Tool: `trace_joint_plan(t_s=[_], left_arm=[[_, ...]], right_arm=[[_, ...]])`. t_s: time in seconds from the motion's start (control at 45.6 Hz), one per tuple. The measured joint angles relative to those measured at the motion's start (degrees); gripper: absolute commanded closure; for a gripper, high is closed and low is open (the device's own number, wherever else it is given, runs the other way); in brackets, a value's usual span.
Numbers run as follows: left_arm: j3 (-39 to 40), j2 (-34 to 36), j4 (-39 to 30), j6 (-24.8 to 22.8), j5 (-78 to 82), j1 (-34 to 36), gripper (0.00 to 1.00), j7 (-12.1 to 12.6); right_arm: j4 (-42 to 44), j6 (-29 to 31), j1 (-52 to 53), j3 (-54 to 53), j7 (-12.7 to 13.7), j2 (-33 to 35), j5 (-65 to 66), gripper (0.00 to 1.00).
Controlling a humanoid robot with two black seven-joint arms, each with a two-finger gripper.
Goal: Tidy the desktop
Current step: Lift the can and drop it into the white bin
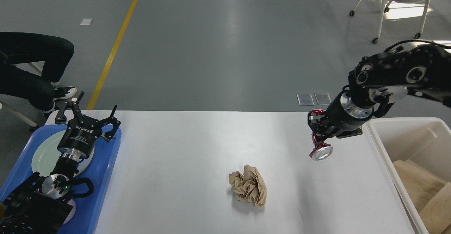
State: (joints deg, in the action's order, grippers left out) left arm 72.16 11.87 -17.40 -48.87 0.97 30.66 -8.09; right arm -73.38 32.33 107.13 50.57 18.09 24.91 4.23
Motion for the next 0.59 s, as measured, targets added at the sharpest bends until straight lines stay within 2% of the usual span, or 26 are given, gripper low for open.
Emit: trace_joint_plan(t_s=[0.175, 0.329, 0.46, 0.592], left_arm=[[0.0, 0.0, 0.0, 0.0, 0.0, 0.0, 0.03, 0.0], [0.0, 0.0, 0.0, 0.0, 0.0, 0.0, 0.03, 0.0], [0.0, 0.0, 0.0, 0.0, 0.0, 0.0, 0.03, 0.0], [0.0, 0.0, 0.0, 0.0, 0.0, 0.0, 0.03, 0.0]], right_arm=[[0.4, 8.16, 11.09, 0.19, -0.3, 7.87, -0.04, 1.0], [0.44, 12.55, 20.11, 1.08, -0.42, 12.28, -0.1, 1.0], [1.88, 12.45, 21.17, 1.8, -0.43, 13.27, -0.08, 1.0], [9.35, 10.13, 14.94, 3.2, -0.36, 13.86, -0.01, 1.0]])
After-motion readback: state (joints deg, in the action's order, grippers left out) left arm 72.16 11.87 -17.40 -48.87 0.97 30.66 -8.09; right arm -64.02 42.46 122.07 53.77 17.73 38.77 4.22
